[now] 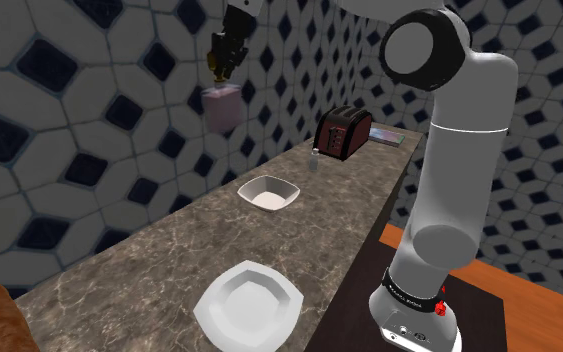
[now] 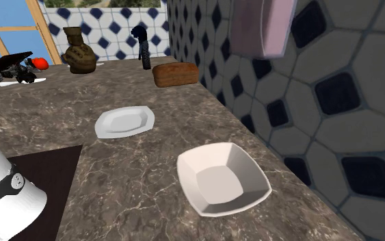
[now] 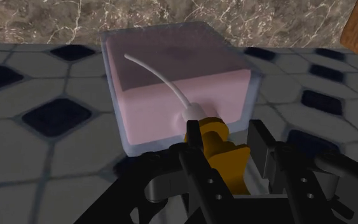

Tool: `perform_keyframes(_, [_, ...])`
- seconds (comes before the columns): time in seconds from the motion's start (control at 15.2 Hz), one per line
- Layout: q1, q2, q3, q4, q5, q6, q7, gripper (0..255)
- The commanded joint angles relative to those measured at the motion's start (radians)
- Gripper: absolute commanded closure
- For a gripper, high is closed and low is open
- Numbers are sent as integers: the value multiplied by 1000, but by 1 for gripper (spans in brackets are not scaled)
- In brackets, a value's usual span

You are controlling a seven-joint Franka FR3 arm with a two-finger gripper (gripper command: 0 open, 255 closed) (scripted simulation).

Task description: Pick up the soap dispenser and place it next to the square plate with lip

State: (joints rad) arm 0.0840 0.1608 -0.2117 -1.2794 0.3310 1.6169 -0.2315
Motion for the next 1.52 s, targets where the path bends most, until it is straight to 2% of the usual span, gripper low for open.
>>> perform_keyframes(0.0, [34,-49,18,-73,-21,39,39,255])
perform_keyframes(0.33, [106,-122,73,-172,-62,99,151,255])
perform_keyframes(0.73, [182,-170,145,-238,-103,152,291,255])
perform_keyframes(1.45, [312,-154,281,-228,-179,210,558,255])
